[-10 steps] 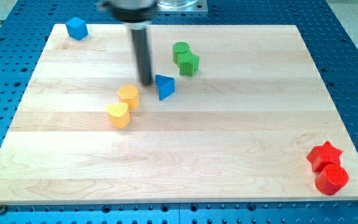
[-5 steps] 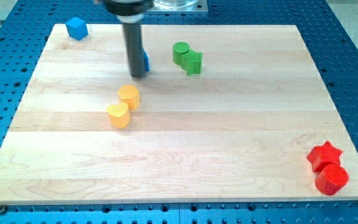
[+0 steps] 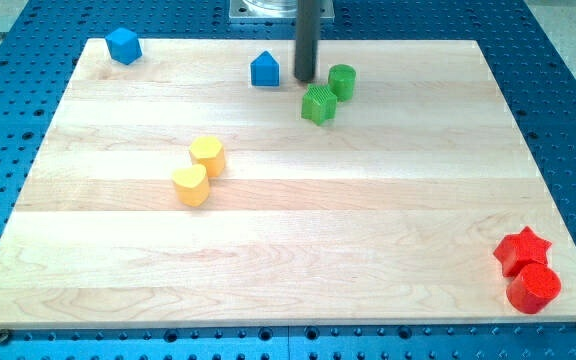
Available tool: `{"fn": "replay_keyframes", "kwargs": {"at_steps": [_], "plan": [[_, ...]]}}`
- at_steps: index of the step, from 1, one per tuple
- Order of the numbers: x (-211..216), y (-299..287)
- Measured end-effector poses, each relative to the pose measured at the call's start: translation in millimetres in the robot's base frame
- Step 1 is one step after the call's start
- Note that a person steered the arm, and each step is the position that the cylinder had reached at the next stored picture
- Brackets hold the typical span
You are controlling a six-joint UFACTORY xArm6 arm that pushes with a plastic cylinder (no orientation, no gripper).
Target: Move the blue blocks to the top left corner of the board
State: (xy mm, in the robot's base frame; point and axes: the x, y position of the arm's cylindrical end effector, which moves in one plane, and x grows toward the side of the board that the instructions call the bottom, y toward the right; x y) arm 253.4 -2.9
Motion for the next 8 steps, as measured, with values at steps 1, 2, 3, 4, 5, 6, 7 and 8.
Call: {"fn": "replay_keyframes", "kwargs": {"at_steps": [1, 2, 3, 4, 5, 6, 7, 8], "plan": [[-0.8, -91.1], [40.7, -15.8], [53.0, -44.7], [44.7, -108.2], [29.5, -141.2], [44.9, -153.8], [31.4, -158.3], [17.6, -138.0]]}}
